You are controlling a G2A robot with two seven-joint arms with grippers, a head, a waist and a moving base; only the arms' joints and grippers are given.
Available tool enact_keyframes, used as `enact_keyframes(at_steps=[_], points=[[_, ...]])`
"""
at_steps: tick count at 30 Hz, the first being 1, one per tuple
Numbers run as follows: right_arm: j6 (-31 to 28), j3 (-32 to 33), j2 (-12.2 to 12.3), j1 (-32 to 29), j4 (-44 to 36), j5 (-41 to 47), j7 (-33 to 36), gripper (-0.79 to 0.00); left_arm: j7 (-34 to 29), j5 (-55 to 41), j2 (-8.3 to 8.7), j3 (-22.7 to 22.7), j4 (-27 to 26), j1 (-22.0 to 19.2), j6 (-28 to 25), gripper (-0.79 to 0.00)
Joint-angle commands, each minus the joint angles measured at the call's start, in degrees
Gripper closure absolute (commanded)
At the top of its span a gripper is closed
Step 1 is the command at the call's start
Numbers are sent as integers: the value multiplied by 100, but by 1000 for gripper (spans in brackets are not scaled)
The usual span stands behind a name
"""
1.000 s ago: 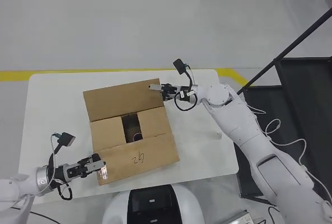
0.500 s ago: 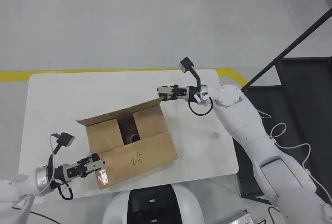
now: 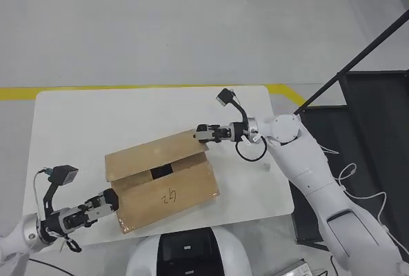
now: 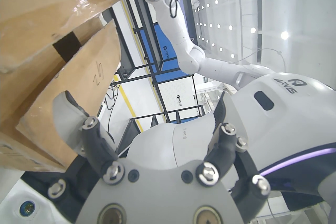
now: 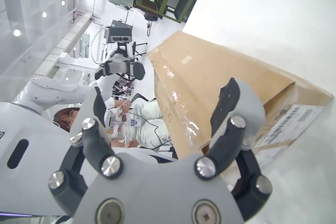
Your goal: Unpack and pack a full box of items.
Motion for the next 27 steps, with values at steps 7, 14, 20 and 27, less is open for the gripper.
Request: enact_keyframes(at_steps=[7, 14, 20, 27], points=[[222, -128, 10, -145, 2, -380, -302, -785, 506, 303, -21, 112, 72, -49, 213, -785], [280, -130, 28, -180, 1, -488, -431, -785, 962, 904, -36, 552, 515, -441, 645, -785], [324, -29, 73, -247, -89, -532, -503, -785, 1165, 1424, -46, 869, 812, -742, 689, -785], [421, 525, 249, -700, -747, -730, -751, -785, 1151, 1502, -36, 868, 899, -775, 662, -785]])
